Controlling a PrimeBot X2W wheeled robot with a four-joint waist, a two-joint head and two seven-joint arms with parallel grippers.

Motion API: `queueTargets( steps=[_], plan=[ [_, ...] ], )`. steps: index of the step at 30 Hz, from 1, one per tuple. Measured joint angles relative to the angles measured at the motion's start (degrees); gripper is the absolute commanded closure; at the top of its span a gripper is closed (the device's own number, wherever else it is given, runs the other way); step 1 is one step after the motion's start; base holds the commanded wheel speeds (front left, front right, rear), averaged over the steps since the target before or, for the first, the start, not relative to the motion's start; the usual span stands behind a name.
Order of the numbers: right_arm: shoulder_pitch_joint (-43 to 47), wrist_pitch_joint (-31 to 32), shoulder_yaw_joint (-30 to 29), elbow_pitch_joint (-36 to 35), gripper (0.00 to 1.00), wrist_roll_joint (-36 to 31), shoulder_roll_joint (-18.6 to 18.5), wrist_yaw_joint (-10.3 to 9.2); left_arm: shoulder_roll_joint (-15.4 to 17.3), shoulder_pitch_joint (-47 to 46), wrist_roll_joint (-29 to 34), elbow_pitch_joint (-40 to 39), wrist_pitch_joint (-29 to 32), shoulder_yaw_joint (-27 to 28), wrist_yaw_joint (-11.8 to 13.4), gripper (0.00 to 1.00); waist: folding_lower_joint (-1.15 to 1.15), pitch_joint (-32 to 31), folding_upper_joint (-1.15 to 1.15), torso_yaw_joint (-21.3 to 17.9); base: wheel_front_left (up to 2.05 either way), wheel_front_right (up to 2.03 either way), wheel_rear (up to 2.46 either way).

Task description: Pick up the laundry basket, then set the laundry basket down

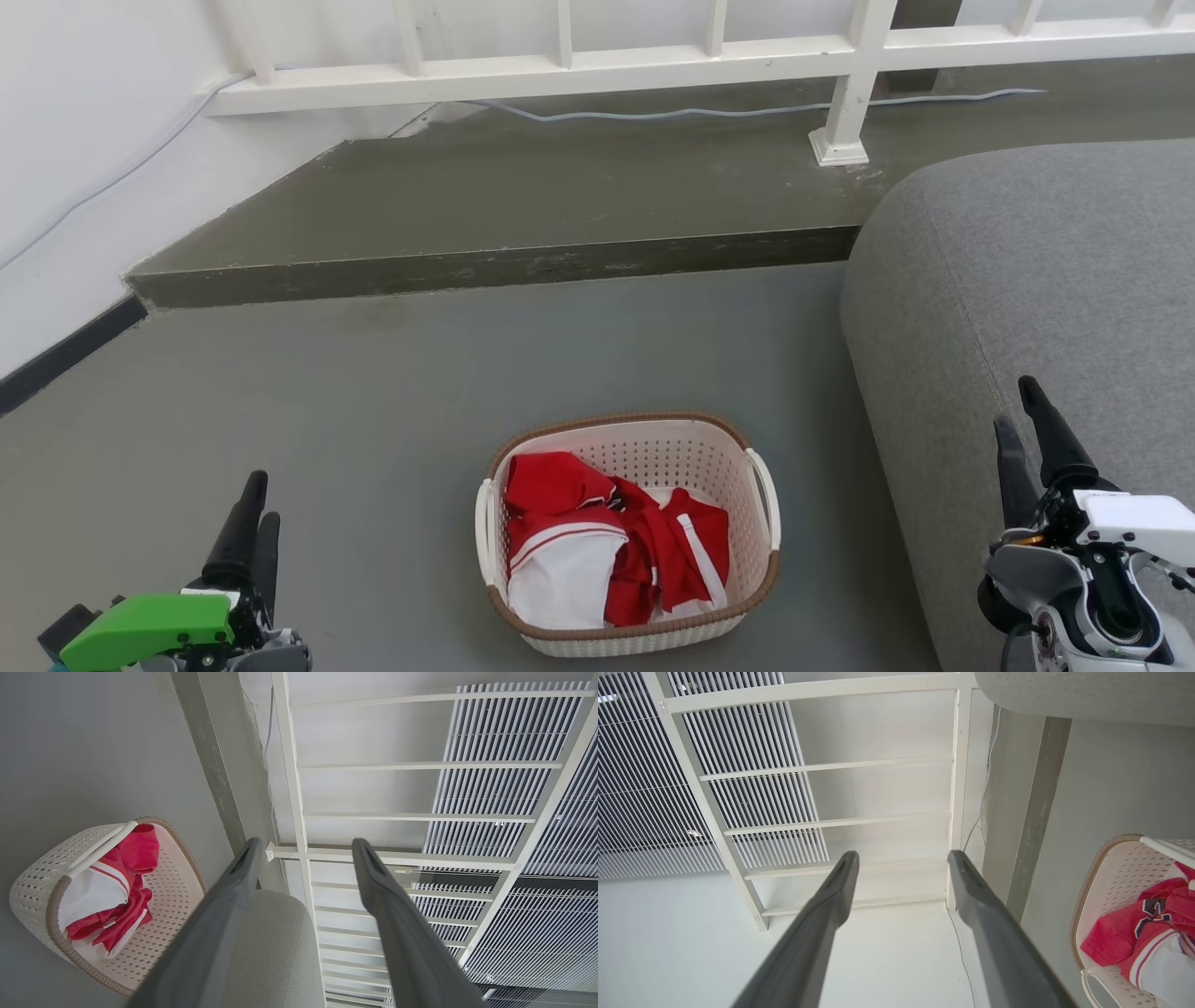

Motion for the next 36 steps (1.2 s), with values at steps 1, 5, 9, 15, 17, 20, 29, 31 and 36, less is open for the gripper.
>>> queueTargets(
  steps=[1,5,9,15,17,20,29,31,36],
  plan=[
    [0.0,-0.1,0.0,-0.2,0.0,-0.1,0.0,0.0,0.0,0.0,0.0,-0.1,-0.2,-0.1,0.0,0.0,0.0,0.0,0.0,0.0,0.0,0.0,0.0],
    [0.0,-0.5,0.2,-0.8,0.0,-0.6,0.0,0.0,0.0,0.0,0.1,-0.4,-0.7,-0.4,0.0,0.0,0.0,0.0,0.0,0.0,0.0,0.0,0.0],
    [0.0,-1.1,0.3,-1.4,0.0,-1.6,-0.2,0.0,0.0,-0.1,0.9,-1.0,-1.4,-0.7,0.0,0.0,0.0,0.0,0.0,0.1,0.0,0.0,0.0],
    [0.0,-2.5,1.0,-2.4,0.0,-5.4,-1.6,0.0,0.6,-0.2,4.0,-2.2,-2.8,-1.9,0.0,0.0,0.0,0.0,0.0,0.1,0.0,0.0,0.0],
    [0.0,-3.1,1.4,-2.9,0.0,-7.3,-2.2,0.01,1.2,-0.2,5.2,-2.6,-3.5,-2.2,0.0,0.0,0.0,0.0,0.0,0.1,0.0,0.0,0.0],
    [0.0,-4.1,2.0,-3.4,0.0,-9.7,-2.9,0.01,2.3,-0.5,8.0,-3.5,-4.5,-2.9,0.0,0.0,0.0,0.0,0.0,0.2,0.0,0.0,0.0],
    [0.0,-6.3,4.3,-5.1,0.0,-18.3,-5.3,-0.18,4.1,-1.8,16.2,-5.3,-6.7,-5.2,0.2,0.0,0.0,0.0,0.0,0.3,0.0,0.0,0.0],
    [0.0,-6.6,4.7,-5.5,0.0,-20.2,-5.6,-0.58,4.4,-1.9,18.4,-5.7,-7.1,-5.8,0.4,0.0,0.0,0.0,0.0,0.3,0.0,0.0,0.0],
    [-0.1,-7.7,6.5,-6.3,0.0,-25.6,-6.8,-1.27,5.7,-2.1,23.8,-6.7,-8.0,-7.2,1.5,0.0,0.0,0.0,0.0,0.3,0.0,0.0,0.0]
  ],
)
